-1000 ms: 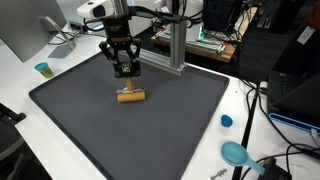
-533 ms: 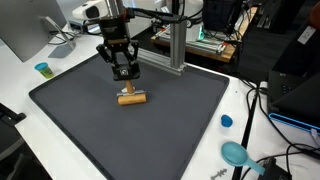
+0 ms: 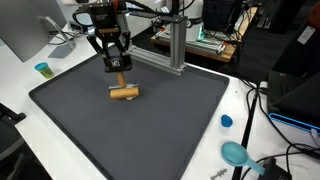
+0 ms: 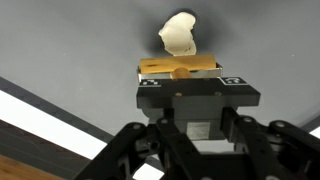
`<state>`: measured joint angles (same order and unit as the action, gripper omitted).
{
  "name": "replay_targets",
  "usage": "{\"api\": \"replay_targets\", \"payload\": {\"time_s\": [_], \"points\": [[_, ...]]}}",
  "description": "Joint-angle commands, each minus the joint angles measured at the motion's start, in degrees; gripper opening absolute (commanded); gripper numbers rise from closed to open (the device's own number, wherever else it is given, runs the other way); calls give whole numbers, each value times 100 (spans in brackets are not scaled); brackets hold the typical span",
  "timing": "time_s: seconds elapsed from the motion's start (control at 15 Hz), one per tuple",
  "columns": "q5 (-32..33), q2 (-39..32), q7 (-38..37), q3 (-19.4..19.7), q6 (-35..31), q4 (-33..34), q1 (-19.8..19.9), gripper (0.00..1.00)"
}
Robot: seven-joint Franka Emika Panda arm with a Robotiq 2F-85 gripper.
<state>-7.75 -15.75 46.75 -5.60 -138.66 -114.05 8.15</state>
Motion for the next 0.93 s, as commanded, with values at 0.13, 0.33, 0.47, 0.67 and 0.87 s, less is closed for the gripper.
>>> {"api": "replay_targets", "payload": {"time_s": [0.13, 0.33, 0.47, 0.67, 0.87], "points": [[40, 44, 127, 51, 199, -140, -93, 23], [176, -39, -17, 111, 217, -163, -140, 23], [323, -194, -173, 172, 292, -96, -190, 23], [349, -151, -312, 222, 277, -90, -161, 23], [255, -64, -273, 259, 318, -102, -68, 23]]}}
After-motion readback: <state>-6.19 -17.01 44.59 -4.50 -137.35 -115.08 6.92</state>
